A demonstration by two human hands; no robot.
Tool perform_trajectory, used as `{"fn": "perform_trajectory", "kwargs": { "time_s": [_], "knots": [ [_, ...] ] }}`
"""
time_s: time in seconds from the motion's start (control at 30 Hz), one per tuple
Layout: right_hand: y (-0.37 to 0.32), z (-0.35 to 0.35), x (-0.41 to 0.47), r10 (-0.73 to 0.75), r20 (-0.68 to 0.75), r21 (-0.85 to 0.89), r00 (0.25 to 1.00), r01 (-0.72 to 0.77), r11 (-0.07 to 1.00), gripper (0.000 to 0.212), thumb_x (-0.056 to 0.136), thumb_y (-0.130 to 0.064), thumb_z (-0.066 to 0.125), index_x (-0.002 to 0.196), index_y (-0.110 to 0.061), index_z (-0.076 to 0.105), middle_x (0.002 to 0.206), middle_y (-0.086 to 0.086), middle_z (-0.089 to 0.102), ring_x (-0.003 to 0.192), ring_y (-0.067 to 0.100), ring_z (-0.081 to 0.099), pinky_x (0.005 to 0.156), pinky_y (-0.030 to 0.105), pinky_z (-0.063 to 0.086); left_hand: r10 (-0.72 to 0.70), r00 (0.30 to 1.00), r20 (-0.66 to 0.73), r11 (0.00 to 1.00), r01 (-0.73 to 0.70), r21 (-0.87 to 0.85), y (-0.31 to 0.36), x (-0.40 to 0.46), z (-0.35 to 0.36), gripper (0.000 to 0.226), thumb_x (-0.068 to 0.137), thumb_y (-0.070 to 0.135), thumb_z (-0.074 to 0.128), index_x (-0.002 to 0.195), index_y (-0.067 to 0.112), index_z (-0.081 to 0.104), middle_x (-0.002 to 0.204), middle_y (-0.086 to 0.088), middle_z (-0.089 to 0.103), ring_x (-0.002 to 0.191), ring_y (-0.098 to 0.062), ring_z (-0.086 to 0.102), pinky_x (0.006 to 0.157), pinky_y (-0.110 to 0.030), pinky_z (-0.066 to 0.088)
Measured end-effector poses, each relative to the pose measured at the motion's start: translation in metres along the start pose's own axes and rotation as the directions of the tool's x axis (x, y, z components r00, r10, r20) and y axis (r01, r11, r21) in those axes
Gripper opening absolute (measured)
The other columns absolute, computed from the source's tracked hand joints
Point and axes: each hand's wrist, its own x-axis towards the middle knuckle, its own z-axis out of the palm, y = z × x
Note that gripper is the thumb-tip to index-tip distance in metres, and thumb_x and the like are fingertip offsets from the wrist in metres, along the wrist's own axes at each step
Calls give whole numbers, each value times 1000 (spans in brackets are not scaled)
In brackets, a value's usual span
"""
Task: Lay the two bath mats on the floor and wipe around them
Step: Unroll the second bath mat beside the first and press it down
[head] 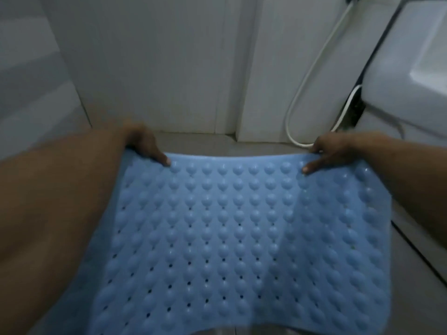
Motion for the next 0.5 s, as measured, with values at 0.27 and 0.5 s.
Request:
{"fn": "perform_trajectory", "kwargs": {
  "time_s": [0.27, 0.5],
  "knots": [
    [45, 126, 59, 22, -65, -39, 998, -24, 999, 49, 71, -77, 67, 94, -34, 60, 94, 1, 63, 88, 25, 58, 81, 39, 51, 53, 986, -158, 996, -42, 76, 47, 32, 95, 65, 82, 63, 60, 62, 2, 56, 67, -23, 53, 52, -19, 42, 57, -34, 38],
    [41, 200, 87, 44, -271, -98, 962, -74, 992, 56, 94, -44, 60, 144, -24, 43, 144, 11, 46, 132, 31, 46, 107, 43, 36, -55, 935, -350, 943, 164, 291, 72, 47, 150, 45, 95, 39, 50, 132, 14, 48, 134, -16, 49, 122, -33, 49, 101, -43, 38]
  ]
}}
